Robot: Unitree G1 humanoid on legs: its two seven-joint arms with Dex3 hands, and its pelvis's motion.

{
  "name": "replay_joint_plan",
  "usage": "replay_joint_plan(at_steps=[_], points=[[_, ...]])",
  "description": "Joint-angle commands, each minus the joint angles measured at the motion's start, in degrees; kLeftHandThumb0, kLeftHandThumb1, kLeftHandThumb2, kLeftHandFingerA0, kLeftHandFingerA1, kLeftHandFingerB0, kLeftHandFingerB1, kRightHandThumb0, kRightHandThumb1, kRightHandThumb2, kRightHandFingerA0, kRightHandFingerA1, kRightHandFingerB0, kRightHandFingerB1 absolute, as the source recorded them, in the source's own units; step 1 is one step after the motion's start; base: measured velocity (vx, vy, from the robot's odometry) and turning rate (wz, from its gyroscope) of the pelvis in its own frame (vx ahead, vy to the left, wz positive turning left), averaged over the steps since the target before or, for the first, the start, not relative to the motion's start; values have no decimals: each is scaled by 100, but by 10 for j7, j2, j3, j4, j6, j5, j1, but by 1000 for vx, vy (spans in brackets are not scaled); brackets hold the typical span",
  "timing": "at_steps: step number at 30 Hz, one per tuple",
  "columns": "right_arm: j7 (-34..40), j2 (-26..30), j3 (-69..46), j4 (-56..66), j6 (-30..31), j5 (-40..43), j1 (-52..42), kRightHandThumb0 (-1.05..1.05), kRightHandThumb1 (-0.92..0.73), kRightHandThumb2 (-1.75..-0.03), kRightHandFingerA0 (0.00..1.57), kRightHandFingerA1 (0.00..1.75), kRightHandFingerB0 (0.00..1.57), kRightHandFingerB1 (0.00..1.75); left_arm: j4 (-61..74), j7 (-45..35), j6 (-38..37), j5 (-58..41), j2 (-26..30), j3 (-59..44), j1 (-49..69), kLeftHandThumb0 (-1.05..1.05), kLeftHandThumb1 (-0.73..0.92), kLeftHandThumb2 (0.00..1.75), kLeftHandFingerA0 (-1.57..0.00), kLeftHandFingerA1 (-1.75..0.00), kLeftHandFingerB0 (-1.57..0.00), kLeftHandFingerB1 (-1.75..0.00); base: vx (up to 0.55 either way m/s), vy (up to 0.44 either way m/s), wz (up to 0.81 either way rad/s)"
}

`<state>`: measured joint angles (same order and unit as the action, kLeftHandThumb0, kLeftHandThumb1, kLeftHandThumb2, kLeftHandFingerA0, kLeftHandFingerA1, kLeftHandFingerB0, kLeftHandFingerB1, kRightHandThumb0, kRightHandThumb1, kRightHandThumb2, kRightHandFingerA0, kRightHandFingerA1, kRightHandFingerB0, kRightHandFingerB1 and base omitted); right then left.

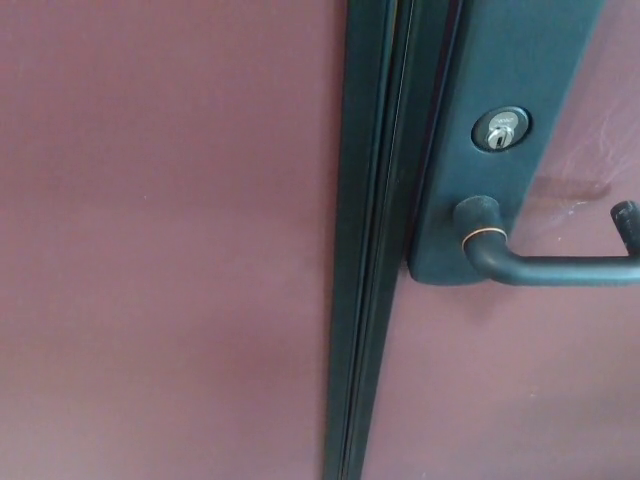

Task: The robot walks towards the door handle and put its right hand on it and twist the handle

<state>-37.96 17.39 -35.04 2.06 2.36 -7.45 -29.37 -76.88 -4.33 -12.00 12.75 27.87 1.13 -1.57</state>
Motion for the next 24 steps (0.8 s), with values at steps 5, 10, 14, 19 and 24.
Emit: replay_joint_plan(at_steps=[5, 10, 14, 19, 24], points=[[231, -13, 179, -511, -43, -129, 175, -64, -47, -76, 19, 42, 14, 37, 3, -9, -5, -1, -1, -2, -2, -35, 62, 59, -73, -48, -56, -42, 0, 0, 0], [273, -17, 258, -624, -54, -177, 199, -66, -48, -77, 24, 43, 13, 37, 3, -9, -4, -3, -3, -4, -12, -34, 62, 59, -73, -48, -56, -42, 0, 0, 0], [282, 0, 276, -655, -54, -169, 227, -68, -47, -79, 25, 45, 8, 33, 5, -15, 2, -7, -1, -7, -33, -34, 62, 59, -73, -48, -56, -43, 0, 0, 0], [282, -2, 325, -693, -56, -176, 243, -67, -47, -79, 20, 45, 5, 24, 5, -11, 1, -8, -2, -9, -37, -34, 62, 59, -73, -48, -57, -43, 0, 0, 0], [312, -6, 342, -724, -72, -157, 262, -68, -47, -79, 18, 44, 5, 25, 5, -9, 1, -9, -5, -10, -39, -34, 62, 59, -73, -48, -57, -43, 0, 0, 0]])
